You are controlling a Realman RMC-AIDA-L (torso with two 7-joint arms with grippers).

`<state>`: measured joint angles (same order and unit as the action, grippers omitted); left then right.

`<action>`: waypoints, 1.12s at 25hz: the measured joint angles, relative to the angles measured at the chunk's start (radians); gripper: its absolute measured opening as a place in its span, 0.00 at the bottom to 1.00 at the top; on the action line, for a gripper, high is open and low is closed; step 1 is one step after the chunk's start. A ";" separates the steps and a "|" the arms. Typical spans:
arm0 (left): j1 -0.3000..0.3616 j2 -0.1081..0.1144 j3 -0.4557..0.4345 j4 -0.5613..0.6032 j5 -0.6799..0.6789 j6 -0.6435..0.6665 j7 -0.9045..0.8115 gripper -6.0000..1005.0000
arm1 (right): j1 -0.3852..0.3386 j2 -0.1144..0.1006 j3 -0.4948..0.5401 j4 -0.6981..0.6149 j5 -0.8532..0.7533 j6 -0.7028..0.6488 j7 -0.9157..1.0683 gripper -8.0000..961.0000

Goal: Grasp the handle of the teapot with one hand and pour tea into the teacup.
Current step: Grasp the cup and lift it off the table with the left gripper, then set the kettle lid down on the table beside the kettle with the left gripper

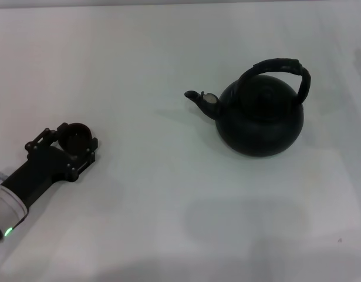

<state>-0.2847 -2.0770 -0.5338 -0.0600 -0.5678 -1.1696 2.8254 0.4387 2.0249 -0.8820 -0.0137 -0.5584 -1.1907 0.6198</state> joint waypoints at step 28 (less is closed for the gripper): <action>-0.096 -0.006 0.000 -0.144 0.208 0.091 -0.001 0.70 | 0.000 -0.002 0.000 -0.010 0.000 0.003 -0.003 0.86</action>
<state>-0.3805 -2.0829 -0.5338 -0.2044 -0.3600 -1.0781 2.8240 0.4387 2.0233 -0.8820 -0.0234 -0.5584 -1.1873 0.6172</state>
